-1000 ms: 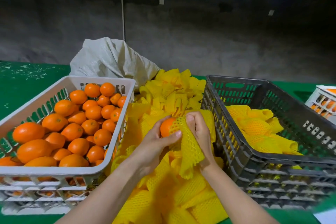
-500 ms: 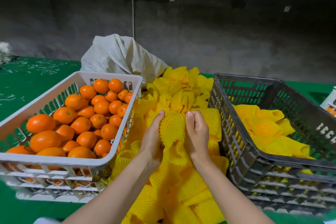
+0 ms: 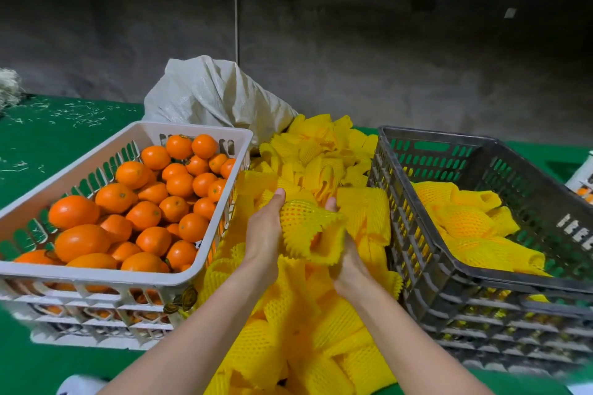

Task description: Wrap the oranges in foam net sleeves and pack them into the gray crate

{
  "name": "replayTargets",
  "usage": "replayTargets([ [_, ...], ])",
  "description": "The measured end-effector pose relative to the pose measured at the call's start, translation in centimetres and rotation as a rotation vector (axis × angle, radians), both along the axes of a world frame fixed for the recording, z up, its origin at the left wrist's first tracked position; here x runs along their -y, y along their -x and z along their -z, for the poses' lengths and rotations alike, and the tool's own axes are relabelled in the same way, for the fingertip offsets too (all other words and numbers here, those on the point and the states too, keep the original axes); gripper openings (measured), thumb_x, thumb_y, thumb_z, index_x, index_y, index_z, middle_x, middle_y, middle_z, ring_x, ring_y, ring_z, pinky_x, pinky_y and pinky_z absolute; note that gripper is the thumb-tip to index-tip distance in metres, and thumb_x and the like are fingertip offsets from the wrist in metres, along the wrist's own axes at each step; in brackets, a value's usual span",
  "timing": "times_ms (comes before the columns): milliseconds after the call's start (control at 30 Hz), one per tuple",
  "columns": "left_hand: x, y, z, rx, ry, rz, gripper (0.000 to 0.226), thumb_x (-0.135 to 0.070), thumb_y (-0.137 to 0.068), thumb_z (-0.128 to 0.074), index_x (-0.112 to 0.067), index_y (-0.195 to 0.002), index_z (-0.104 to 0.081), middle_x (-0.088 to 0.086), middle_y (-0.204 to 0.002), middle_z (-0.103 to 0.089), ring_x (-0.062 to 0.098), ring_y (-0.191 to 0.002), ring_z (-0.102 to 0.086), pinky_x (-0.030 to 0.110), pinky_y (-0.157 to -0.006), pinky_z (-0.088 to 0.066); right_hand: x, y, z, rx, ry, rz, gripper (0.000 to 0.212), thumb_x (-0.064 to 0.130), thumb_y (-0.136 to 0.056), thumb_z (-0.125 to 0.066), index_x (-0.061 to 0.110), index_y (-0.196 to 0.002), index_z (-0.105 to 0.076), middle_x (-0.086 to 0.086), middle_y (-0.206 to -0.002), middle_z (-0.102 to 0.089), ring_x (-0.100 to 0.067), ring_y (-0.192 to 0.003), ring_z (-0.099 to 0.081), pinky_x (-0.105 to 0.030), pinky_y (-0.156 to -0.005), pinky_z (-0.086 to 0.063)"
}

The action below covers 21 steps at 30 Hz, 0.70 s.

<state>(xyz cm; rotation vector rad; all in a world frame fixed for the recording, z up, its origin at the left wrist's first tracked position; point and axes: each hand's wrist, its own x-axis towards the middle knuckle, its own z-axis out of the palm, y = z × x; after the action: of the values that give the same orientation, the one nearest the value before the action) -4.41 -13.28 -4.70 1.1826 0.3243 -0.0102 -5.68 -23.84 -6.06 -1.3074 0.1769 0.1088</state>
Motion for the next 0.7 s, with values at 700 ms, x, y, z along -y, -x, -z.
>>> replayTargets([
  [700,0.2,0.1,1.0,0.393,-0.210,-0.069,0.052,-0.044,-0.076,-0.057,-0.012,-0.041,-0.035,0.000,-0.046,-0.033,0.016,-0.048,-0.026,0.033,-0.055,-0.026,-0.5,0.6,-0.6,-0.067,-0.401,0.092,0.018,0.025,-0.095,-0.040,0.019,-0.102,-0.056,-0.007,-0.078,-0.064,-0.021,-0.070,-0.059,-0.030,-0.064,-0.046],
])
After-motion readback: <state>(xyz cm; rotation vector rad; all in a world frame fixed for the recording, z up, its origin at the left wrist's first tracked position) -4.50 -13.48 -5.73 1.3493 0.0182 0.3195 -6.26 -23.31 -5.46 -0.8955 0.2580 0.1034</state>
